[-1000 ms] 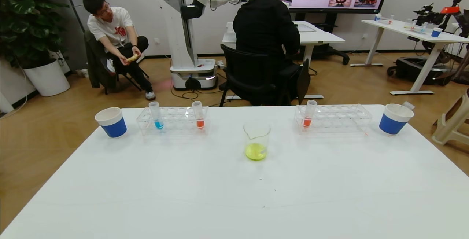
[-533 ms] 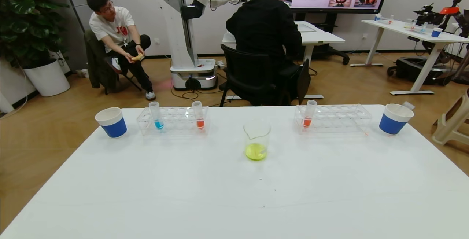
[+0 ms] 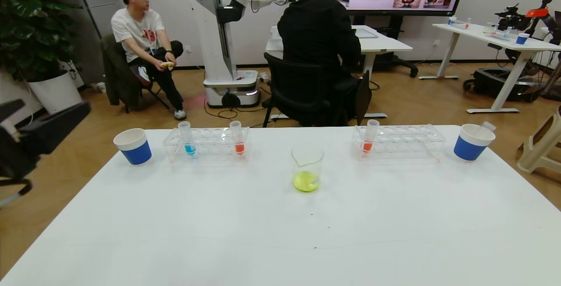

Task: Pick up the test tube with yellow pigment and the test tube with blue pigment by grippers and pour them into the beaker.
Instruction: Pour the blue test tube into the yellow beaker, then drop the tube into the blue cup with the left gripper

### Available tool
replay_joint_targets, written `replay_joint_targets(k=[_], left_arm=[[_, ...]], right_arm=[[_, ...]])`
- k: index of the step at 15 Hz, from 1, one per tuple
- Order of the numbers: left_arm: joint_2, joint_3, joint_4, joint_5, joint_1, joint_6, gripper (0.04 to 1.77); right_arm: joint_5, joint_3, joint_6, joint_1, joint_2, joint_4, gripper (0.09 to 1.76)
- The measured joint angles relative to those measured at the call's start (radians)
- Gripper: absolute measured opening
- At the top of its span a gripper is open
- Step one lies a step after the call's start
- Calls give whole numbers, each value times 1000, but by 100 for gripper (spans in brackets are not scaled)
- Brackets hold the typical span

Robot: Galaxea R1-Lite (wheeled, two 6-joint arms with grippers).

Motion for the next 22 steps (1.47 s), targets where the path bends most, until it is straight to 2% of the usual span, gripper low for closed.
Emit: replay_joint_targets(k=[5,8,11,14,17,22], left_arm=[[371,42,-418,9,-5,-11,175],[589,60,-657,46,-6,-8,175],[817,77,-898,57,-1,-3,175],[988,66,-976,54,0,-1,175],[1104,-27,-982,53,-9,3,175],[1200,-149,-983,64,-11,0,175]], right_arm=[[0,0,0,1,0,0,174],[0,0,0,0,0,0,174],[0,0,2,1,0,0,174],[0,0,2,1,0,0,174],[0,0,3,1,0,0,174],[0,0,3,1,0,0,174]])
